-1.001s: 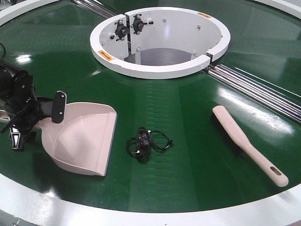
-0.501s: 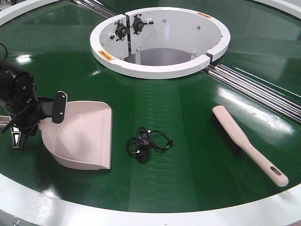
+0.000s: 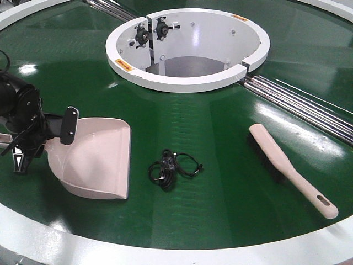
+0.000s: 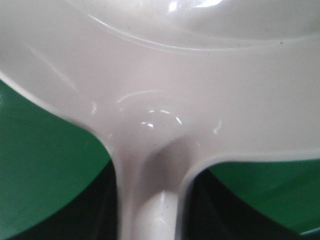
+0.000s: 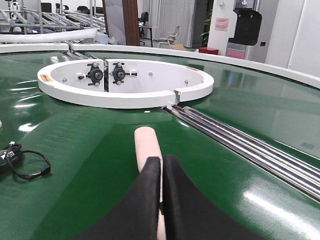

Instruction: Clean and inspect green conveyor with broom and dustpan

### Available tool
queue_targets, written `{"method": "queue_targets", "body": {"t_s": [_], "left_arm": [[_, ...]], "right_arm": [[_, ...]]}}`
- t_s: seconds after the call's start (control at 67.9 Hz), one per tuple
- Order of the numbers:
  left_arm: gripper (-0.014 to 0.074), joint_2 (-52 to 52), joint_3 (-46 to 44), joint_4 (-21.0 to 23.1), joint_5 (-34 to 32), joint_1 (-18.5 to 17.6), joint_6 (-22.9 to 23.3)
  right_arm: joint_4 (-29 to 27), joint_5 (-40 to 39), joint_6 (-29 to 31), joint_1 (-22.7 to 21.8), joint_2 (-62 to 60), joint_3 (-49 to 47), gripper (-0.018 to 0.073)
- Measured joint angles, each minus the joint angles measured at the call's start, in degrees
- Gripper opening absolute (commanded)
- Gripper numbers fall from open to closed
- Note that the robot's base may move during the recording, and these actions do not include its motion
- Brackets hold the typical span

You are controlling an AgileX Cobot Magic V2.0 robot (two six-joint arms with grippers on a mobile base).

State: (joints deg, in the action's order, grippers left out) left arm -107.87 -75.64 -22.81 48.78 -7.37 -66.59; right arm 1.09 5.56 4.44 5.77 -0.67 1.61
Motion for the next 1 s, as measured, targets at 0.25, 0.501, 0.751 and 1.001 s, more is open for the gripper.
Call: {"method": "queue_targets", "body": {"t_s": [0.25, 0.501, 0.751, 1.001], "left_arm": [[0.0035, 0.00, 0.00, 0.00, 0.00, 0.00, 0.00], [0.0035, 0.00, 0.00, 0.00, 0.00, 0.00, 0.00], [0.0035, 0.00, 0.00, 0.00, 0.00, 0.00, 0.00], [0.0035, 0.00, 0.00, 0.00, 0.00, 0.00, 0.00]], "right_arm": [[0.00, 0.00, 0.00, 0.00, 0.00, 0.00, -0.0008], [0.00, 0.00, 0.00, 0.00, 0.00, 0.00, -0.0008], [0.00, 0.00, 0.00, 0.00, 0.00, 0.00, -0.0008], [0.00, 0.00, 0.00, 0.00, 0.00, 0.00, -0.0008]]}}
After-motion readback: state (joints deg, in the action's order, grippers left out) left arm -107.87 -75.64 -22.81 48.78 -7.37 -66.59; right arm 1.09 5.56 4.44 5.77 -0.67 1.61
